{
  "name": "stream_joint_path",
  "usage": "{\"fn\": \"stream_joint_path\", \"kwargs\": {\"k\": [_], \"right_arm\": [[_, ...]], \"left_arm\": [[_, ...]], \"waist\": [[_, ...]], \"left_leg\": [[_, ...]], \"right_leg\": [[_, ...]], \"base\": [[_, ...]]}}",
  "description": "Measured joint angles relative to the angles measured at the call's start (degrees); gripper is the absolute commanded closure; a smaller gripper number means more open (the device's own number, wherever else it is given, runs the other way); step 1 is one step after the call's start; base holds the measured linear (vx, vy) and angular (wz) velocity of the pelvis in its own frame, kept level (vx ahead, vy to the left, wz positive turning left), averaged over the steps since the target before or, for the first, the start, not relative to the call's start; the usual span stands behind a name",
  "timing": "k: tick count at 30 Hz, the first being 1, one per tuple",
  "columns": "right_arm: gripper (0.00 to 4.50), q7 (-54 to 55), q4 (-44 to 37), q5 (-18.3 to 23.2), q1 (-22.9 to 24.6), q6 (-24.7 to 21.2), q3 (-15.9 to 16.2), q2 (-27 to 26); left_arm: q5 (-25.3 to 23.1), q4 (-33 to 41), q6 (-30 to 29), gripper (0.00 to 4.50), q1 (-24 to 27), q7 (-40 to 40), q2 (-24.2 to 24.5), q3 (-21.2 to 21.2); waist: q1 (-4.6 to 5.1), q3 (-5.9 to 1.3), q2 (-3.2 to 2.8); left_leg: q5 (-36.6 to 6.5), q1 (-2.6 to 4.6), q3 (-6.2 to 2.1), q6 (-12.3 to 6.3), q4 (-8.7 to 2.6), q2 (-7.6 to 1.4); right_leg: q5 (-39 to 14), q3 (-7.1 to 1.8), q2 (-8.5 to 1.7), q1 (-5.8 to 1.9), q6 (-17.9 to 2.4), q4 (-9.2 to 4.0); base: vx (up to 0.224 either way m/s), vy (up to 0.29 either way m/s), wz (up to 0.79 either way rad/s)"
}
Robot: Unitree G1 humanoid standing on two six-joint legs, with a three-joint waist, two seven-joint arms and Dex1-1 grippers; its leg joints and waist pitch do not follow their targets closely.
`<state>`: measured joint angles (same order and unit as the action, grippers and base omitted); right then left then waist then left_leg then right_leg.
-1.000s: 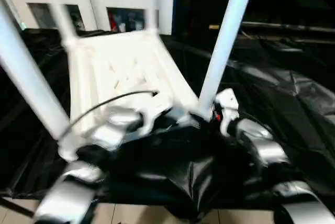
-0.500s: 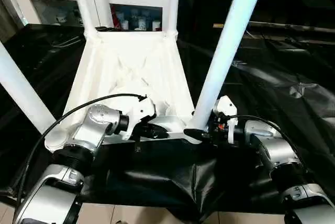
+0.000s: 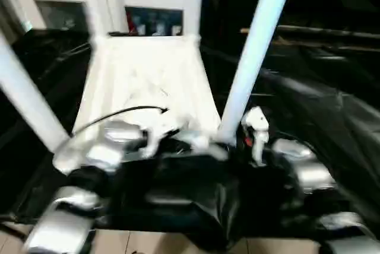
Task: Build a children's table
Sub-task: Rotate leg to tighten
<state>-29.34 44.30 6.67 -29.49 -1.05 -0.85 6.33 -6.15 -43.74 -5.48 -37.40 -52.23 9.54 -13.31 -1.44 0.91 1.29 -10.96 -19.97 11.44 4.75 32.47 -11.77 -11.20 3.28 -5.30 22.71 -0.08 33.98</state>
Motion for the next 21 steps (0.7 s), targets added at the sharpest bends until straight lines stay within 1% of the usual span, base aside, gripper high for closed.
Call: {"fn": "stream_joint_path", "kwargs": {"k": [1,3,5,6,10,11,12,13,15,18,20,21], "right_arm": [[1.78,3.97,0.86,-0.02,-0.66,-0.02,-1.24,-1.24],[1.78,9.41,1.98,-0.05,-1.72,-0.24,-2.27,-2.44],[1.78,12.76,2.57,-0.66,-2.15,0.06,-2.41,-3.40],[1.78,14.42,3.15,-1.70,-2.40,0.70,-2.34,-3.78],[1.78,15.48,4.22,-2.16,-2.43,2.96,-2.66,-4.21],[1.22,15.47,4.31,-2.09,-2.43,3.42,-2.93,-4.35],[1.08,15.34,4.39,-1.92,-2.43,3.93,-3.25,-4.47],[1.08,14.91,4.41,-1.76,-2.42,4.14,-3.27,-4.47],[0.80,12.49,4.29,-1.43,-2.31,4.35,-3.27,-4.28],[0.80,5.02,2.78,0.03,-1.34,3.46,-3.18,-2.48],[0.80,-1.43,0.48,0.39,0.51,3.26,-1.34,0.26],[0.80,-6.87,-1.28,0.55,1.75,3.12,0.22,2.33]], "left_arm": [[-0.45,-0.51,-0.70,4.50,-0.46,2.69,-1.54,-0.03],[-0.97,-1.28,-1.62,4.50,-1.07,6.17,-3.50,-0.16],[-1.21,-1.74,-1.97,4.50,-1.18,8.04,-4.57,-0.03],[-1.53,-2.14,-2.05,4.50,-1.27,8.81,-5.28,0.00],[-1.52,-2.36,-1.95,4.50,-1.28,9.23,-5.74,0.10],[-1.52,-2.34,-1.89,4.50,-1.29,9.21,-5.74,0.11],[-1.52,-2.34,-1.80,4.50,-1.33,9.03,-5.73,0.10],[-1.51,-2.30,-1.73,4.50,-1.34,8.83,-5.66,0.10],[-1.38,-2.07,-1.62,4.50,-1.30,7.87,-5.12,0.15],[-0.80,-1.20,-1.64,4.50,-0.97,5.23,-3.70,0.16],[-0.18,-0.33,-1.61,4.50,-0.58,2.25,-2.23,0.06],[0.37,0.45,-1.54,4.50,0.06,-0.81,-0.47,0.01]], "waist": [[-0.01,-0.01,-0.02],[-0.06,-0.07,-0.09],[-0.15,-0.20,-0.30],[-0.17,-0.27,-0.41],[-0.19,-0.35,-0.54],[-0.21,-0.37,-0.56],[-0.23,-0.38,-0.58],[-0.22,-0.37,-0.57],[-0.24,-0.35,-0.54],[-0.18,-0.35,-0.54],[-0.29,-0.33,-0.51],[-0.28,-0.30,-0.47]], "left_leg": [[0.00,0.01,-0.01,0.00,0.01,0.00],[0.00,0.02,-0.03,-0.01,-0.01,0.02],[0.00,0.00,-0.05,-0.01,-0.01,0.03],[0.00,-0.02,-0.05,-0.01,-0.01,0.04],[0.00,-0.06,-0.05,-0.01,-0.03,0.08],[0.00,-0.06,-0.05,-0.01,-0.06,0.07],[0.00,-0.05,-0.05,-0.01,-0.12,0.07],[0.00,-0.06,-0.05,-0.01,-0.15,0.07],[0.00,-0.07,-0.05,0.00,-0.20,0.05],[0.00,-0.07,-0.06,0.00,-0.34,0.02],[0.00,-0.09,-0.06,0.00,-0.45,-0.03],[0.00,-0.09,-0.08,0.00,-0.51,-0.07]], "right_leg": [[-0.01,0.00,0.00,0.01,0.01,-0.01],[-0.01,0.00,0.00,0.01,0.02,-0.03],[0.00,0.01,0.01,-0.01,0.03,-0.03],[0.00,-0.01,0.01,-0.02,0.03,-0.04],[0.02,-0.07,0.01,-0.01,0.06,-0.02],[0.03,-0.07,0.01,-0.01,0.08,-0.02],[0.03,-0.06,0.01,0.00,0.09,-0.01],[0.03,-0.06,0.01,0.01,0.09,-0.01],[0.04,-0.02,0.02,0.05,0.10,0.01],[0.03,0.03,0.05,0.12,0.10,0.02],[0.00,0.14,0.06,0.14,0.15,0.02],[-0.01,0.20,0.09,0.16,0.16,0.02]], "base": [[0.000,0.000,0.00],[0.000,0.000,0.00],[0.000,0.000,0.00],[0.000,0.000,0.00],[0.000,0.000,0.00],[0.000,0.000,0.00],[0.000,0.000,0.00],[0.000,0.000,0.00],[0.000,0.000,0.00],[0.000,0.000,0.00],[0.000,0.000,0.00],[0.000,0.000,0.00]]}}
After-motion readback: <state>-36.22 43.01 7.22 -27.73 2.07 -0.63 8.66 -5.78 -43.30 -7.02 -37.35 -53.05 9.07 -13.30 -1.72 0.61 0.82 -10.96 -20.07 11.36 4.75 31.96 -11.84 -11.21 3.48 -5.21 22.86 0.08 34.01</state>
